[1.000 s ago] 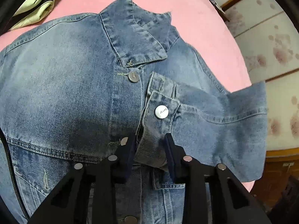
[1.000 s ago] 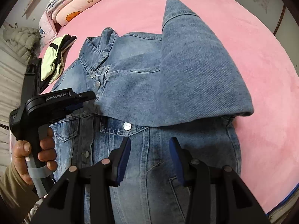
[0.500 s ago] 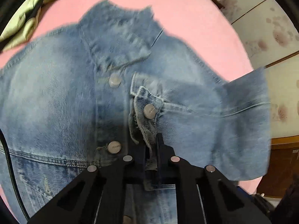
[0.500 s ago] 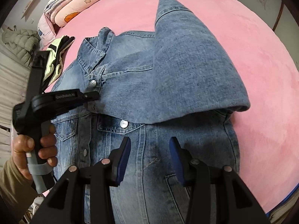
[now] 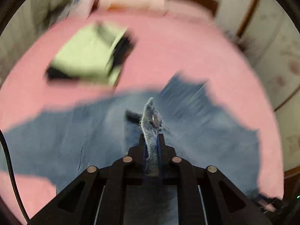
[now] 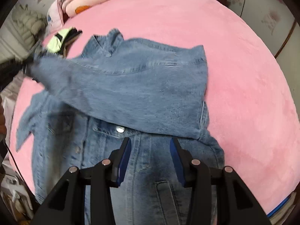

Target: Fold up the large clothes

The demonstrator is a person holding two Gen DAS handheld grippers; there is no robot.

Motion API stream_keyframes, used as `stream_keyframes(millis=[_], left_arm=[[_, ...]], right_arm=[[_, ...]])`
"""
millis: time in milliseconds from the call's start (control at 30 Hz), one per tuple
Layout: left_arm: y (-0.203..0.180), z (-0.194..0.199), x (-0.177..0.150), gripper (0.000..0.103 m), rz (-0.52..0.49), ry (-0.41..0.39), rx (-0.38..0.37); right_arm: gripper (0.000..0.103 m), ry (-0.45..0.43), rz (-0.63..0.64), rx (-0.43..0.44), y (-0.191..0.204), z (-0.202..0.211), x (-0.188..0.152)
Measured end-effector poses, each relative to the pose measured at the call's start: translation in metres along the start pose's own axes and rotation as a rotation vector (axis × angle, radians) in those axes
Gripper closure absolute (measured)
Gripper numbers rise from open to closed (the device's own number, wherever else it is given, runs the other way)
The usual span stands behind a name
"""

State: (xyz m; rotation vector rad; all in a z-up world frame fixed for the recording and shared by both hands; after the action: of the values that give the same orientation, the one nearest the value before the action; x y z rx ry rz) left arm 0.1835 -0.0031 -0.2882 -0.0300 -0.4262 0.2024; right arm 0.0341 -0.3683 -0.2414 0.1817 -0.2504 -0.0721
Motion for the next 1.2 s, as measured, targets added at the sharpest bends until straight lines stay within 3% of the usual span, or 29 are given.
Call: stream_keyframes(millis=[100,233,300,367,500,567,633,700,800,900,967,1033,1133,1200], left_arm=[[0.034,-0.046,-0.043,0.080,0.068,0.168,0.060],[0.054,-0.048,-0.060,0.063,0.176,0.149,0.045],[0.053,-0.041,-0.059,0.046,0.216,0.153,-0.012],[0.050,-0.034,-0.051,0.045,0.219,0.128,-0.026],[0.029,-0.010,-0.025,0.045,0.096,0.007,0.057],[0.009,0.002,-0.010,0.046,0.023,-0.058,0.049],[-0.009,0.003,0.004,0.049,-0.036,-0.074,0.032],[-0.025,-0.010,0.011,0.058,-0.085,-0.055,0.027],[-0.045,-0.037,0.015,0.061,-0.111,-0.007,0.027],[-0.048,-0.063,0.016,0.061,-0.095,0.033,0.052],[-0.043,-0.083,0.014,0.061,-0.074,0.081,0.073],[-0.036,-0.101,0.008,0.063,-0.052,0.129,0.063],[-0.038,-0.100,0.007,0.064,-0.077,0.118,0.080],[-0.041,-0.096,0.007,0.064,-0.094,0.118,0.094]], right_arm=[[0.060,0.015,-0.020,-0.048,-0.015,-0.011,-0.003],[0.060,0.004,-0.082,-0.092,-0.042,-0.014,0.004],[0.060,-0.016,-0.104,-0.117,-0.053,-0.012,0.012],[0.060,-0.033,-0.115,-0.128,-0.060,-0.013,0.021],[0.060,-0.061,-0.091,-0.151,-0.061,-0.022,0.046],[0.060,-0.080,-0.076,-0.176,-0.062,-0.027,0.065],[0.060,-0.107,-0.063,-0.194,-0.063,-0.028,0.084],[0.060,-0.134,-0.048,-0.191,-0.060,-0.028,0.103],[0.060,-0.145,-0.013,-0.146,-0.049,-0.037,0.130],[0.060,-0.098,0.030,-0.076,-0.038,-0.055,0.140],[0.061,-0.063,0.058,-0.126,-0.043,-0.070,0.139],[0.063,-0.043,0.080,-0.253,-0.062,-0.086,0.138],[0.064,-0.014,0.028,-0.272,-0.091,-0.095,0.134],[0.063,-0.007,-0.013,-0.226,-0.098,-0.090,0.133]])
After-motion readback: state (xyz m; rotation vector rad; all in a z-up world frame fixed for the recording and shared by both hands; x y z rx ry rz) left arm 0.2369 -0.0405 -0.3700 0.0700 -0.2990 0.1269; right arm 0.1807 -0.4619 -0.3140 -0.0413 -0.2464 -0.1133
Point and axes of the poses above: each gripper's, at about its wrist camera, not at the fingertips, and z roughly against the way its jaws point, y to its left, x to its top, the point moved 6 cm from there along -z, roughly the way its jaws point, and after that the axes turned 3 degrees about x, right-handed, at the moved point
